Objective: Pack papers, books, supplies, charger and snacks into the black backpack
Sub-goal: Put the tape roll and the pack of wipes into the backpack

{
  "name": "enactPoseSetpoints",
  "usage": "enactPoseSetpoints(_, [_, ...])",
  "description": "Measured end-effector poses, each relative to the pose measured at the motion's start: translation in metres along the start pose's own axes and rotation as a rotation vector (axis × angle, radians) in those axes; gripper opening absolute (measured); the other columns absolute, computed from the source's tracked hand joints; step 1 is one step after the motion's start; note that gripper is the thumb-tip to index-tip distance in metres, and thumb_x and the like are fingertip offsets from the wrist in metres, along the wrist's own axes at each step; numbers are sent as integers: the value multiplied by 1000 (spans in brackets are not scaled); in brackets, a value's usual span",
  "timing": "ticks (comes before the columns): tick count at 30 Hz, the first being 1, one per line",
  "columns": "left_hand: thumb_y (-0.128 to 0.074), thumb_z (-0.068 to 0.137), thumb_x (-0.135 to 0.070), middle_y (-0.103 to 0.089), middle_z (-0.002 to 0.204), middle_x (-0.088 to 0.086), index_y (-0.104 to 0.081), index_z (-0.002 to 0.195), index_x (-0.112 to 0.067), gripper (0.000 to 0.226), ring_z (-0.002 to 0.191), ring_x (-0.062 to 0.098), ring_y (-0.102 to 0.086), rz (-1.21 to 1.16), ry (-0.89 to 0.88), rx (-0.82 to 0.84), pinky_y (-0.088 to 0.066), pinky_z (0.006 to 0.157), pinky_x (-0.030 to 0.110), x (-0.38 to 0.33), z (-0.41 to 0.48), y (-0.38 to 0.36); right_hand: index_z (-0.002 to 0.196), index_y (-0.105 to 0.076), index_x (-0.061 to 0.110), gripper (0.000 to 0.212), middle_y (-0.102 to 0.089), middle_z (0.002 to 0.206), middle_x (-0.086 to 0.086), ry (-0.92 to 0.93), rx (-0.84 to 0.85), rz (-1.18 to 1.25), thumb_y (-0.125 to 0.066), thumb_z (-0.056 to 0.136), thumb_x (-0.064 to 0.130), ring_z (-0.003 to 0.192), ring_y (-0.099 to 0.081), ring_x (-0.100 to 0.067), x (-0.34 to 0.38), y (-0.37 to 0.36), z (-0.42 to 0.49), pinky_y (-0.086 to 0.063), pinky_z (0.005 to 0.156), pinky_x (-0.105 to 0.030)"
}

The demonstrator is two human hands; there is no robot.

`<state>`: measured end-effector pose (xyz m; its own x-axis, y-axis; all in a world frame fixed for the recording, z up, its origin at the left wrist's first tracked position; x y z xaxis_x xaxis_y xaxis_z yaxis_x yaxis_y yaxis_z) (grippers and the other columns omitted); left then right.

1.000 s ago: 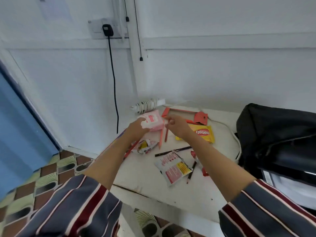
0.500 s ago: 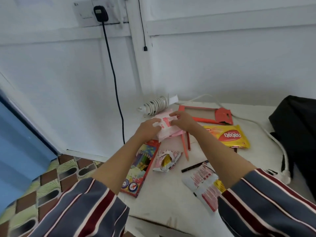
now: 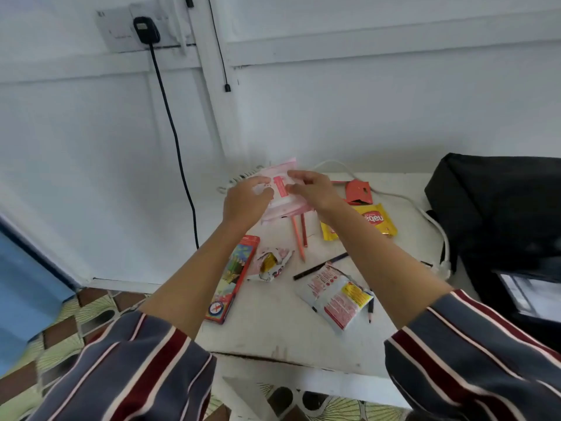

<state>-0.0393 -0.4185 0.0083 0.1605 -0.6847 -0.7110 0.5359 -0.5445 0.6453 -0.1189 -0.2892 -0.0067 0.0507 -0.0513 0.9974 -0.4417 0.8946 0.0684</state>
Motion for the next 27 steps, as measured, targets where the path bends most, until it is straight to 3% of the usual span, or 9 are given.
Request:
enactPoseSetpoints(3, [-55, 87, -19, -68, 108, 14, -66, 113, -22, 29, 87, 26, -64, -99, -72, -46, -49, 76, 30, -38, -25, 0, 118, -59, 17, 36, -54, 126, -8, -7, -4, 162, -62, 85, 5, 109, -59, -32, 13, 23, -28, -55, 80, -42])
enactPoseSetpoints(6, [-54, 87, -15, -65, 72, 6, -68, 111, -19, 29, 48, 4, -50, -219, -135, -89, -41, 52, 20, -72, -54, -11, 109, -60, 23, 32, -57, 126, -13, 29, -41, 203, -61, 84, 3, 96, -62, -29, 27, 59, -64, -53, 70, -35])
enactPoseSetpoints(9, [-54, 87, -15, -60, 78, -16, -68, 109, -21, 27, 69, 14, -56, -329, -186, -68, -44, 60, 12, -106, -80, -32, 110, -58, 21, 31, -55, 127, -13, 47, -86, 226, -58, 86, 1, 98, -62, -29, 35, 103, -104, -54, 71, -36])
enactPoseSetpoints(11, [-54, 88, -14, -60, 83, -14, -67, 110, -21, 27, 75, 15, -54, -378, -203, -19, -42, 60, 8, -129, -98, -51, 118, -56, 17, 33, -54, 128, -11, 31, -118, 187, -57, 88, 4, 102, -61, -29, 36, 132, -130, -54, 76, -40])
enactPoseSetpoints(13, [-53, 89, -13, -61, 88, -9, -66, 112, -19, 27, 76, 15, -53, -446, -209, 39, -43, 62, 17, -151, -119, -71, 124, -55, 16, 36, -55, 126, -8, 1, -168, 153, -56, 89, 7, 102, -61, -26, 36, 164, -157, -52, 84, -42])
enactPoseSetpoints(18, [-48, 95, -21, -55, 95, -3, -52, 119, -18, 25, 73, 9, -52, -513, -218, 122, -42, 59, 11, -188, -159, -113, 130, -49, 5, 43, -58, 124, -13, -77, -263, 315, -58, 88, 2, 104, -63, -28, 25, 230, -208, -57, 78, -37])
enactPoseSetpoints(21, [-50, 94, -19, -51, 90, -2, -42, 97, -19, 8, 73, 16, -53, -532, -274, 188, -45, 63, 25, -201, -189, -140, 129, -51, 5, 43, -61, 118, -12, -95, -308, 358, -60, 87, 0, 99, -65, -25, 20, 266, -236, -59, 74, -34])
enactPoseSetpoints(24, [-52, 93, -27, -48, 87, -1, -44, 87, -15, 15, 78, 23, -56, -457, -439, 277, -43, 64, 19, -211, -217, -167, 120, -57, 8, 39, -60, 120, -12, -83, -345, 298, -63, 83, -2, 98, -65, -25, 18, 298, -258, -58, 74, -35])
enactPoseSetpoints(27, [-60, 83, -39, -49, 84, -8, -51, 81, -14, 27, 75, 9, -53, -363, -582, 381, -43, 66, 12, -214, -232, -185, 112, -60, 10, 36, -60, 119, -12, -88, -390, 281, -64, 80, -4, 93, -65, -24, 18, 327, -275, -57, 58, -28])
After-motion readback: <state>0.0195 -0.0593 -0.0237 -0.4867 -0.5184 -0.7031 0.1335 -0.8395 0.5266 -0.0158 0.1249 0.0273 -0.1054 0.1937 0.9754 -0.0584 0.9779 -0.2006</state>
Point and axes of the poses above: each hand's wrist, its own z-axis towards the middle knuckle, its own y-axis out of the back of the hand, x = y × z, the point moved 4 cm from there along z, towards the middle knuckle
